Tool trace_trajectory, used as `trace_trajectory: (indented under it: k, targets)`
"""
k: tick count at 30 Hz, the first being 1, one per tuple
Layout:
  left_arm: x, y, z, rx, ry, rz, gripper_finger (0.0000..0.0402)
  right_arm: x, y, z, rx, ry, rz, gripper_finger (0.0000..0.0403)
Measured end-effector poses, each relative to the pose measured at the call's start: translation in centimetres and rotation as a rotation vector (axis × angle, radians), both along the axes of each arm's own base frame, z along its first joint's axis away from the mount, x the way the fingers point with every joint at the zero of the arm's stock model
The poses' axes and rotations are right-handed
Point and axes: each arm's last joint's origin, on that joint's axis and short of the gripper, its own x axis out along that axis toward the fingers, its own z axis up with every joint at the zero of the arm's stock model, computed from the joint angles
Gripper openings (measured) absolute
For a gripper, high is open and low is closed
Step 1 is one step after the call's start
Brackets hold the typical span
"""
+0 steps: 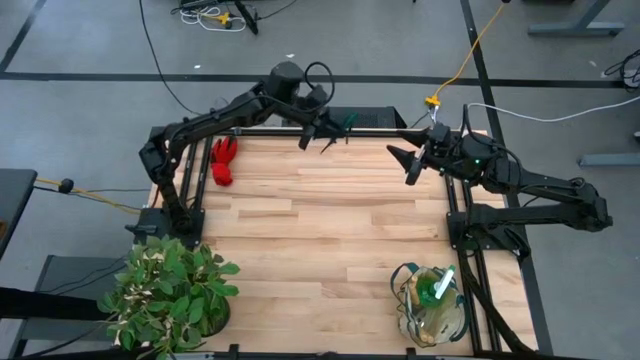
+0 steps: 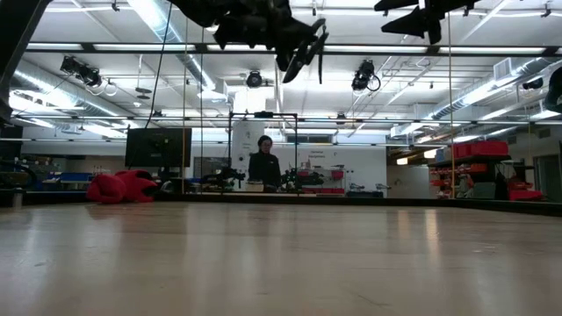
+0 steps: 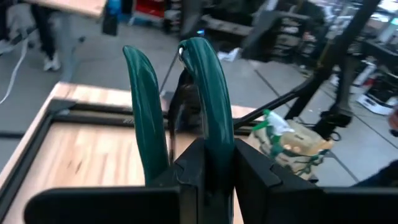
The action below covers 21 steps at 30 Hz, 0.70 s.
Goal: Pick & Place Garden tools in Gardening bag
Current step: Put the green shear scissors into the white gardening bag
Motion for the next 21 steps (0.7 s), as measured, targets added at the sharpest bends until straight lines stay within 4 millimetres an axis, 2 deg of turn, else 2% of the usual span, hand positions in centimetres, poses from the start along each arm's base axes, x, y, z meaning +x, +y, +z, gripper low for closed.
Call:
trace_trajectory:
  k: [10,21]
  targets:
    - [1.0,-1.7,1.4,0.067,-0.152,-0.150,0.0063,0.0,-0.1,0.8,-0.023,-0.085,-0.044,0.0277]
    - [2.1,-3.9,2.3,0.348,-0.335,-0.243,0.0063,-0.1,-0.1,1.5,-0.046,-0.151,-0.035,0.0277]
